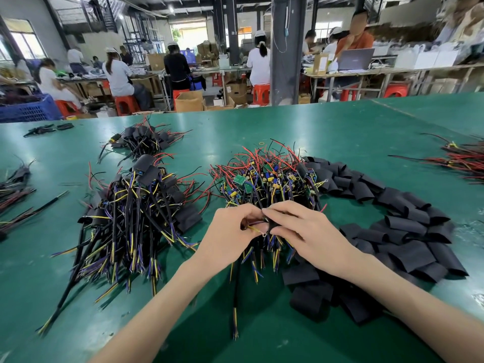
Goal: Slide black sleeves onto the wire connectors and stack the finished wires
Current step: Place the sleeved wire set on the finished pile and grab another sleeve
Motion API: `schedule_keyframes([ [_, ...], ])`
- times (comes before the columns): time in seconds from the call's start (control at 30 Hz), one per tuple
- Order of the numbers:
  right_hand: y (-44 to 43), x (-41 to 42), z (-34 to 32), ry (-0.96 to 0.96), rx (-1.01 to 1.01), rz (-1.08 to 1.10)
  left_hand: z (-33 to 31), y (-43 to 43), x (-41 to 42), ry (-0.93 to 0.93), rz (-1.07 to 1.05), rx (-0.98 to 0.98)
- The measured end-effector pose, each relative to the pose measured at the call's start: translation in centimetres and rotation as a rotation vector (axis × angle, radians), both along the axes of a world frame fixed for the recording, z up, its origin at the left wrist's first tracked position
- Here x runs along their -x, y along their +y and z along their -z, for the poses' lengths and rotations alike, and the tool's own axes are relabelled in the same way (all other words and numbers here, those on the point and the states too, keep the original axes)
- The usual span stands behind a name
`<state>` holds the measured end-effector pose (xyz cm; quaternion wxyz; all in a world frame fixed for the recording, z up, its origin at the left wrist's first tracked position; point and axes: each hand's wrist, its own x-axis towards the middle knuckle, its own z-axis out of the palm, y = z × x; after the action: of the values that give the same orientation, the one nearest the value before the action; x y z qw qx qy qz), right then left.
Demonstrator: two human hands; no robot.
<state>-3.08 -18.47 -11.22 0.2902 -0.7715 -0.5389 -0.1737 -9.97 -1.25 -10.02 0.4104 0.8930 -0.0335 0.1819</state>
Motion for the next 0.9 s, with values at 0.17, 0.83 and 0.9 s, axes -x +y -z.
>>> schedule_keyframes([
  [0.17, 0.12, -0.47, 0.00, 0.023, -0.077, 0.084, 0.01, -0.28, -0.07, -0.084, -0.102, 0.079],
  [0.83, -0.29, -0.60, -0.15, -0.079, -0.035, 0.076, -0.22, -0.33, 0.25, -0.164, -0.087, 0.047],
  [0.9, -0.23, -0.48, -0.15, -0.078, -0.035, 0.072, -0.20, -0.29, 0.21, -0.149, -0.082, 0.066],
])
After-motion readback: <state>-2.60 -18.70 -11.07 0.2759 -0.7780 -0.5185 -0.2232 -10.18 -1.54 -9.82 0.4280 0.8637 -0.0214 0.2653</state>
